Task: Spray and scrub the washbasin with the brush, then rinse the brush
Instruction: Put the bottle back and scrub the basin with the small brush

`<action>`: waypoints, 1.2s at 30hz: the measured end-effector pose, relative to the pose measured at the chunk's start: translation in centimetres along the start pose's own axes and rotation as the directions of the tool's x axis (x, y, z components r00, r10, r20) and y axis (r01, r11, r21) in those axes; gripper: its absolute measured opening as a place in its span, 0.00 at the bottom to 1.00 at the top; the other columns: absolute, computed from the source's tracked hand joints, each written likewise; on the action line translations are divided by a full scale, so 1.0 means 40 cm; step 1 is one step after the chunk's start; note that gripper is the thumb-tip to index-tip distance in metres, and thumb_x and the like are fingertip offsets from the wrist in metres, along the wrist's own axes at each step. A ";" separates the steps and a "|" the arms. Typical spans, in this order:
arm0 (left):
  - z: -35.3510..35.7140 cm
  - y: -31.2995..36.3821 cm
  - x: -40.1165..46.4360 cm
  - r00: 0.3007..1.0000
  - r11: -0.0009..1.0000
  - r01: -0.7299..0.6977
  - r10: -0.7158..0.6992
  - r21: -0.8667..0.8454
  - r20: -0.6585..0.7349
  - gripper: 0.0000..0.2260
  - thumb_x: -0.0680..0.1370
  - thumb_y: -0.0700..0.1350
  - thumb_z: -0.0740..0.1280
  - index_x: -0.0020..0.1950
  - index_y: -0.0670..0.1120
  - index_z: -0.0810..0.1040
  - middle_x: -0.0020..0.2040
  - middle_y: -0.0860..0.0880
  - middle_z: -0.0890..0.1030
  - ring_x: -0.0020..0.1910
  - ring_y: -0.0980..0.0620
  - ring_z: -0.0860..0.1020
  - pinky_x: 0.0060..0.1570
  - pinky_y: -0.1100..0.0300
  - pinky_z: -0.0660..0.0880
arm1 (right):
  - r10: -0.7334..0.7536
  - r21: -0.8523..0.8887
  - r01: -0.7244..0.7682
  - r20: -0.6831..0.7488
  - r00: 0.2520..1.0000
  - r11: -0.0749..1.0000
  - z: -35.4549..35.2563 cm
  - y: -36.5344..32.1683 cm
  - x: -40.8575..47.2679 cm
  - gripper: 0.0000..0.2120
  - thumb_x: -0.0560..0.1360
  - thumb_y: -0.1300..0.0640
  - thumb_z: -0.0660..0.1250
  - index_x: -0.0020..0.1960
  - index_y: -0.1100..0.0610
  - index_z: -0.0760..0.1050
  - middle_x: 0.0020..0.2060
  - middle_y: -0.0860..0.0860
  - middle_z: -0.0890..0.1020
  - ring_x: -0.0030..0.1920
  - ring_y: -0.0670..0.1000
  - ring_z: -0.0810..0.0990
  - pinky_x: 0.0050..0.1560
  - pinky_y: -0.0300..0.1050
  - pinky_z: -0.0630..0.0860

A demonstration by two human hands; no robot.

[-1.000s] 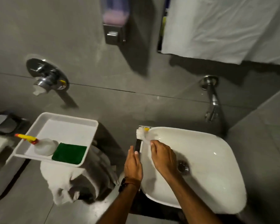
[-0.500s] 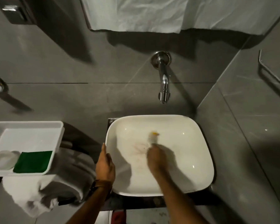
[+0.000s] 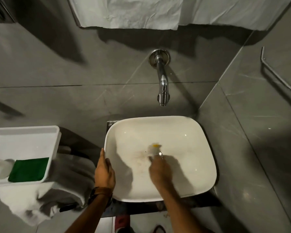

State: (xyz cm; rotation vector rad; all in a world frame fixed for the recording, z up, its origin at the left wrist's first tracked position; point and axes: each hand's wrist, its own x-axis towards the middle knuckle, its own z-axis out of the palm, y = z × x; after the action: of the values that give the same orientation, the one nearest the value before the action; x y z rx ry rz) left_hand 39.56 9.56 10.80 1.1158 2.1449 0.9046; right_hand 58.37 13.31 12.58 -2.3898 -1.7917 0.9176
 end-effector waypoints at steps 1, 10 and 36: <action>-0.001 0.001 0.000 1.000 1.000 -0.005 0.005 -0.007 0.003 0.24 0.84 0.47 0.53 0.80 0.49 0.55 0.69 0.38 0.75 0.61 0.37 0.78 0.63 0.41 0.75 | -0.084 -0.013 0.085 0.060 0.995 0.996 0.037 -0.057 -0.025 0.14 0.83 0.58 0.56 0.64 0.56 0.76 0.60 0.57 0.82 0.61 0.60 0.81 0.57 0.51 0.77; 0.000 0.009 -0.004 0.999 0.999 0.035 -0.035 0.010 0.007 0.24 0.84 0.46 0.53 0.81 0.50 0.54 0.67 0.38 0.76 0.57 0.37 0.79 0.61 0.40 0.76 | -0.004 -0.243 0.007 0.012 1.000 0.970 -0.042 0.077 -0.037 0.15 0.82 0.58 0.56 0.63 0.53 0.77 0.58 0.54 0.84 0.60 0.57 0.82 0.57 0.50 0.78; -0.010 0.021 -0.007 1.000 0.999 0.006 -0.006 0.036 0.009 0.23 0.84 0.44 0.54 0.80 0.50 0.56 0.68 0.38 0.76 0.60 0.37 0.78 0.62 0.41 0.76 | -0.080 -0.162 0.125 0.257 0.963 0.979 -0.039 0.088 -0.138 0.15 0.78 0.57 0.59 0.61 0.58 0.76 0.58 0.58 0.83 0.60 0.61 0.81 0.57 0.51 0.77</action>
State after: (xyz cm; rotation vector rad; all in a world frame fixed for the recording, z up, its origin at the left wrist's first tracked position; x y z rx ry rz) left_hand 39.83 9.55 11.73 1.1285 2.1637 0.8601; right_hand 61.24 7.73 15.07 -2.3402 -2.1495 1.1367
